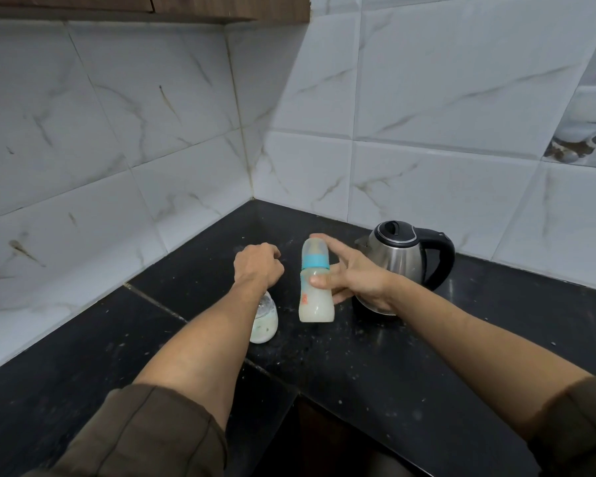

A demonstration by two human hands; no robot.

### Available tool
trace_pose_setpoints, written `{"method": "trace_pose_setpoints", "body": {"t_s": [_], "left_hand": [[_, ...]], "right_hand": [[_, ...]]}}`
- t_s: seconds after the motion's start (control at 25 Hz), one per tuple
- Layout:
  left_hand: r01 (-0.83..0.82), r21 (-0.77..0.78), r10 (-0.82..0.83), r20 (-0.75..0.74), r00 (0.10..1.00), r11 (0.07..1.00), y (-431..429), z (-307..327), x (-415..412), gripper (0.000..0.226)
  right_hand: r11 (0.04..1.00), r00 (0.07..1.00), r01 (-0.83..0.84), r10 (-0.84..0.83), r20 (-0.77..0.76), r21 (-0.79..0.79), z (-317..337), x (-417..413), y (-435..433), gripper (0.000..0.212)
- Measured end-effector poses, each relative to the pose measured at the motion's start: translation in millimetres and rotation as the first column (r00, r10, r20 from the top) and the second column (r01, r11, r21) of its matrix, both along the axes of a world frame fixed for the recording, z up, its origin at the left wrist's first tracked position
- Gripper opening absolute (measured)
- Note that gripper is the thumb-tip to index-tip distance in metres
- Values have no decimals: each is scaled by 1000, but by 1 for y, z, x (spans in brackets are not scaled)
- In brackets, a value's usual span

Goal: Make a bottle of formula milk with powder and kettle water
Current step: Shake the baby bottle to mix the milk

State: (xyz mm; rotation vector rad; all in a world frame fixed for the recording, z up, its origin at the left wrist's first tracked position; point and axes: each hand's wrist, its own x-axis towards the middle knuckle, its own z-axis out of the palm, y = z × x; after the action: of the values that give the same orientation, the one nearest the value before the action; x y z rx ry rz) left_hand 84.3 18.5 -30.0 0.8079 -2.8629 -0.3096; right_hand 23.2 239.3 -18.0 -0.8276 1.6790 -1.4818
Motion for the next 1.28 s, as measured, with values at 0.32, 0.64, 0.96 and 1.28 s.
{"method": "trace_pose_setpoints", "body": {"t_s": [0.32, 0.64, 0.96, 1.28], "left_hand": [[-11, 7, 11, -5, 1000, 1000, -4, 0, 0, 41], [2, 5, -2, -4, 1000, 1000, -4, -3, -1, 42], [-1, 6, 1, -1, 1000, 1000, -6, -4, -3, 42], [-6, 10, 6, -6, 1000, 1000, -9, -3, -3, 40]], "right_hand": [[995, 998, -63, 62, 17, 83, -8, -3, 4, 82], [967, 947, 81, -150, 285, 240, -17, -9, 6, 60], [951, 946, -13, -89, 311, 309, -18, -8, 4, 65], [951, 942, -35, -71, 327, 307, -18, -12, 6, 67]]}}
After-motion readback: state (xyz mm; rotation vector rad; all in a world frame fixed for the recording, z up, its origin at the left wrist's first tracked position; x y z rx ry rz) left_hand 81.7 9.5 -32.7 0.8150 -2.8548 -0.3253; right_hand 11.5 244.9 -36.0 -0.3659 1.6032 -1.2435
